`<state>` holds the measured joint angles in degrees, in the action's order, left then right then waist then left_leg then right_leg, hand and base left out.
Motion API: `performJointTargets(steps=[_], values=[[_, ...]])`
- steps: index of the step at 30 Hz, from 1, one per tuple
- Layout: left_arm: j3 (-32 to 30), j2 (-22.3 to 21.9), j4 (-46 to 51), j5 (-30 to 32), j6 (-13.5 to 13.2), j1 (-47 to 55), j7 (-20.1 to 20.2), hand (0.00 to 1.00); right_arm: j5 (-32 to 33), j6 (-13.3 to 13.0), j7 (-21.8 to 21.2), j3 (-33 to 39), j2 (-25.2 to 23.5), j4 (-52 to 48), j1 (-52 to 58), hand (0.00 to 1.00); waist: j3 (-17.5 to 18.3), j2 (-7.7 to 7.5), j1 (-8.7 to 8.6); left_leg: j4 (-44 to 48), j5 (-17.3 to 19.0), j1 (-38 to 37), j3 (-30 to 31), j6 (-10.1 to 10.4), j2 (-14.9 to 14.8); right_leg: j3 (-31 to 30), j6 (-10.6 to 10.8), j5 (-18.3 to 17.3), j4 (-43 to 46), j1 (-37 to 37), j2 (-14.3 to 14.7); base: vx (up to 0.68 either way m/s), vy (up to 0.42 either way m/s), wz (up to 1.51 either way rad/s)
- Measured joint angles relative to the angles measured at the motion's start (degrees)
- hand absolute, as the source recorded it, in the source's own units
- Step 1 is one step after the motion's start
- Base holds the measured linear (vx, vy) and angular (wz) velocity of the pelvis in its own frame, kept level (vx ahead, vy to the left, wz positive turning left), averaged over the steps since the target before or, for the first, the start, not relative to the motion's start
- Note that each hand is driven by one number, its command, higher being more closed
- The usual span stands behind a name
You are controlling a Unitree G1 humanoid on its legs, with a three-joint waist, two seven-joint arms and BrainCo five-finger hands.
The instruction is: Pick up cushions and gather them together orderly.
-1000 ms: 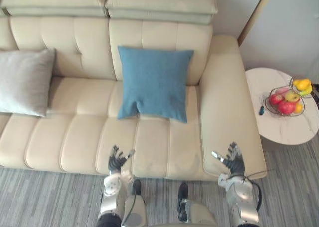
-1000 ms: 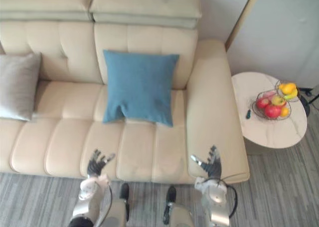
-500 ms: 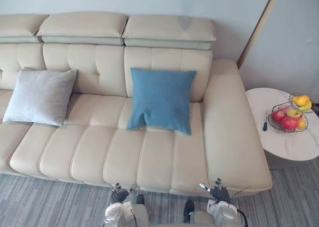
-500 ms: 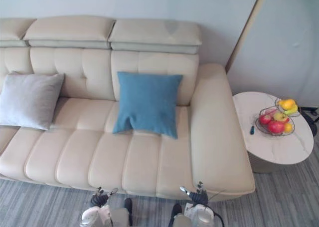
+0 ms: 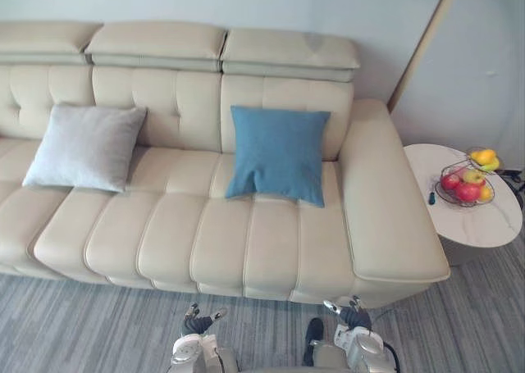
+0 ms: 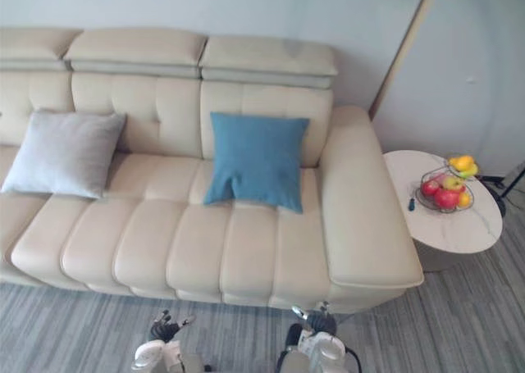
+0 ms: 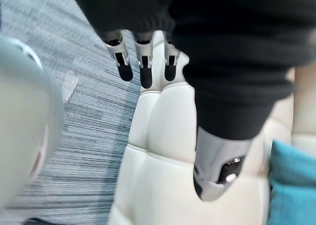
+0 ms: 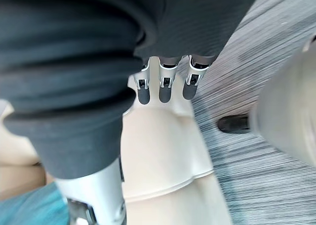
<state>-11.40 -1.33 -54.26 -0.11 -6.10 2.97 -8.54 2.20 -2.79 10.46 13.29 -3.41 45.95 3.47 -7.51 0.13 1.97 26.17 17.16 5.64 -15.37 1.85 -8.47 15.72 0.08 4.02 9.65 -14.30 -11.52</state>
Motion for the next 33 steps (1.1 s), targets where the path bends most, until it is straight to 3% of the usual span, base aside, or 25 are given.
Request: performJointTargets(steps=[2,3,5,7,9,10,11,15,19,20,33], values=[[0.0,0.1,-0.3,0.0,0.0,-0.1,0.0,0.00,0.0,0.6,-0.3,0.1,0.0,0.0,0.3,0.00,-0.3,0.07,-0.18,-0.1,-0.4,0.1,-0.4,-0.5,-0.8,-0.4,-0.5,-0.8,9.1,-1.4,0.1,-0.13,-0.057,-0.25],[0.0,0.6,-0.4,0.1,0.1,-0.1,0.1,0.00,0.0,0.6,-0.5,0.1,0.0,0.4,0.5,0.00,-0.2,-0.12,-0.17,-0.5,-0.8,0.0,-0.4,-0.2,-1.4,-1.3,-0.6,-5.5,17.1,-1.5,0.4,-0.07,-0.106,-0.09],[0.0,1.5,-0.5,0.1,0.2,-0.1,0.2,0.00,0.1,0.5,-0.8,0.1,-0.1,2.1,0.7,0.00,0.2,-1.67,-0.09,-0.9,-1.2,-0.6,0.4,0.4,-1.4,-4.9,1.2,-13.2,27.8,-1.3,0.4,0.00,-0.205,0.10],[-1.0,2.0,-1.2,0.7,0.5,-0.5,0.5,0.00,-0.1,0.5,-1.2,1.0,-0.3,3.5,1.6,0.00,1.1,-3.58,-0.24,-1.0,-1.8,-0.3,3.3,2.4,-0.4,-6.8,4.2,-15.8,28.0,0.1,1.4,0.04,-0.215,0.37],[-2.3,0.6,-1.7,1.8,0.6,-0.8,1.2,0.00,-0.1,0.6,-1.1,2.5,0.5,5.7,1.4,0.00,2.8,-2.21,1.05,-4.8,-3.6,-0.1,6.0,2.5,-0.3,-7.1,4.2,-15.9,20.0,2.6,4.2,0.04,-0.114,0.06],[-3.3,-0.3,-1.6,2.2,0.6,-0.9,1.2,0.00,-0.1,0.6,-1.3,2.3,0.7,7.1,1.1,0.00,3.3,-2.13,1.27,-6.8,-5.2,0.3,6.6,3.2,-0.3,-6.6,2.1,-16.4,15.2,3.7,5.0,0.04,-0.140,-0.01],[-3.4,-0.3,-2.3,2.3,0.8,-1.3,1.1,0.00,-0.1,0.6,-1.5,2.4,1.0,7.3,0.9,0.00,3.4,-1.63,1.14,-8.3,-6.4,0.1,7.0,3.5,-0.7,-6.1,1.4,-15.3,13.4,4.1,5.8,0.03,-0.145,0.11],[-3.4,-0.5,-2.7,2.3,0.8,-1.1,1.1,0.00,-0.1,0.7,-1.6,3.8,1.2,9.3,0.6,0.00,3.8,-1.56,1.35,-12.8,-9.1,-2.3,7.3,5.1,-1.9,-5.2,0.7,-12.5,7.3,7.7,7.8,0.01,-0.045,0.03],[-3.4,-0.6,-3.2,2.4,0.8,-1.1,1.2,0.00,-0.1,0.6,-1.6,4.7,1.6,10.0,0.7,0.00,4.2,-1.76,1.30,-14.0,-9.7,-3.7,7.2,5.1,-1.1,-5.3,1.3,-11.5,4.8,9.7,7.6,0.00,0.010,0.00],[-3.4,0.1,-3.8,3.4,1.5,0.1,1.3,0.00,-2.2,0.6,-2.0,7.3,2.1,11.3,1.1,0.00,4.6,-0.78,1.34,-20.8,-12.0,-8.7,8.3,3.2,3.7,-3.9,3.8,-7.5,-4.8,16.3,4.4,0.00,0.000,0.00],[-5.2,0.4,-4.5,3.2,1.5,0.5,1.7,0.00,-2.2,1.6,-2.1,8.6,2.0,11.3,2.7,0.00,4.5,-1.14,0.88,-22.4,-12.2,-11.6,6.6,3.0,4.2,-4.0,4.3,-8.0,-3.9,17.6,3.6,0.00,0.007,-0.03]])
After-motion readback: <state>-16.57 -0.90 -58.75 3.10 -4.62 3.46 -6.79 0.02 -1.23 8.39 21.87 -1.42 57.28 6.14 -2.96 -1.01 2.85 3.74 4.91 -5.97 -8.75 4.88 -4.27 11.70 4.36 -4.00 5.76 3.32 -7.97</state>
